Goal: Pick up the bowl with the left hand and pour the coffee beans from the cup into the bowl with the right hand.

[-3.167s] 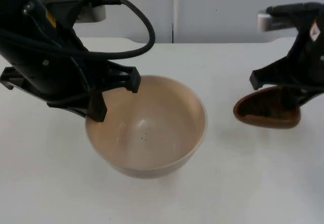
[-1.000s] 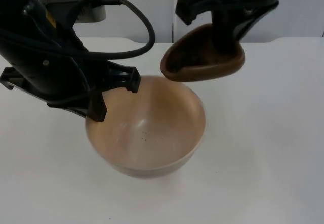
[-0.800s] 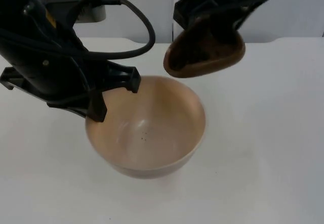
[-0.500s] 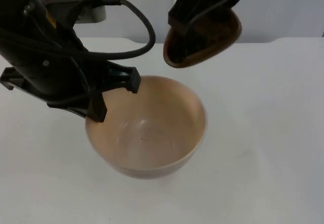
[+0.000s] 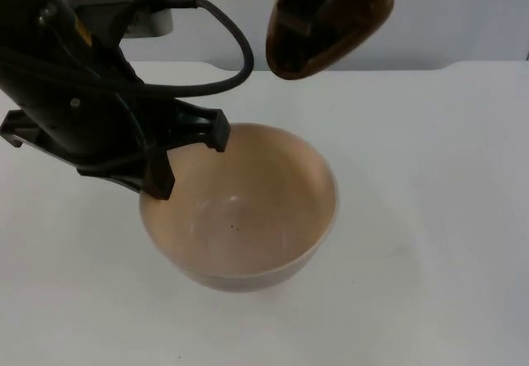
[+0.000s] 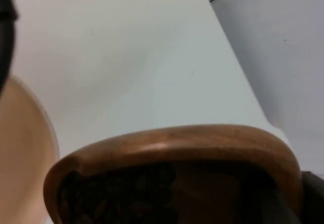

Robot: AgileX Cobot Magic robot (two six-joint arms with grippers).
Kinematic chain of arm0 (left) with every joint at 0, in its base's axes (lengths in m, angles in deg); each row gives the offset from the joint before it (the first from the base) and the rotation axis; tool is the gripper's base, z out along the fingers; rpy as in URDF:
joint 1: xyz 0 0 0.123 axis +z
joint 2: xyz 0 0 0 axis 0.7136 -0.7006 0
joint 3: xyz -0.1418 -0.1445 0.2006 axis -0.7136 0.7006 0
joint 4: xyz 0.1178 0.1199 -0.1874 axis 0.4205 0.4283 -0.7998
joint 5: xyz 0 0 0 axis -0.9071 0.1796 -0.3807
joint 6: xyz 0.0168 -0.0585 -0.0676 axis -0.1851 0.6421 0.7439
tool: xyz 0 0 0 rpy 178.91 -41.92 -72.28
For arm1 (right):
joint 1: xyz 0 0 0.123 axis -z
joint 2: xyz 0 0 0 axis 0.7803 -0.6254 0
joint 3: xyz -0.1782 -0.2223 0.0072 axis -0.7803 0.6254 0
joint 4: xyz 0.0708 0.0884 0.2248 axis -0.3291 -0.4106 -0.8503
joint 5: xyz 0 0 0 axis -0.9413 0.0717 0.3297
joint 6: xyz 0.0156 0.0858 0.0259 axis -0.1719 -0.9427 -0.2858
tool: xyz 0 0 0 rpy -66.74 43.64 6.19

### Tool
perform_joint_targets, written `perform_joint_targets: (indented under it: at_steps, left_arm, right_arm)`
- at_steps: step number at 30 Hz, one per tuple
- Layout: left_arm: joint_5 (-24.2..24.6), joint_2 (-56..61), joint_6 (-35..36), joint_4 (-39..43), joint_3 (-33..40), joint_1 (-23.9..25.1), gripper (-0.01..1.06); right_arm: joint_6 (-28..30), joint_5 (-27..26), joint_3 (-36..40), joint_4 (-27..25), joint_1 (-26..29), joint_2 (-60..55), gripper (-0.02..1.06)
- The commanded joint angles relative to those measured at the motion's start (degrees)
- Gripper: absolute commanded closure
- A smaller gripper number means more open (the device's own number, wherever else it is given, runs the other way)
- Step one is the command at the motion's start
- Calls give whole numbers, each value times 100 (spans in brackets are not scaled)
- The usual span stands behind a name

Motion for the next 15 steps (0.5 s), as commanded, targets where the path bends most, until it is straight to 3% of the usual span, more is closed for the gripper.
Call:
perform_joint_targets:
  at_steps: [1,6,15]
  left_arm:
    - [-90,12,54,-56,9,-30,105]
    - [-90,12,54,-56,9,-30,105]
    - [-90,12,54,-66,9,-30,105]
  right_arm:
    - [112,-36,-24,301,-120,71,105]
    - [463,-45,-24,707,-339,71,105]
    - [1194,-92,-24,790,-507,71,105]
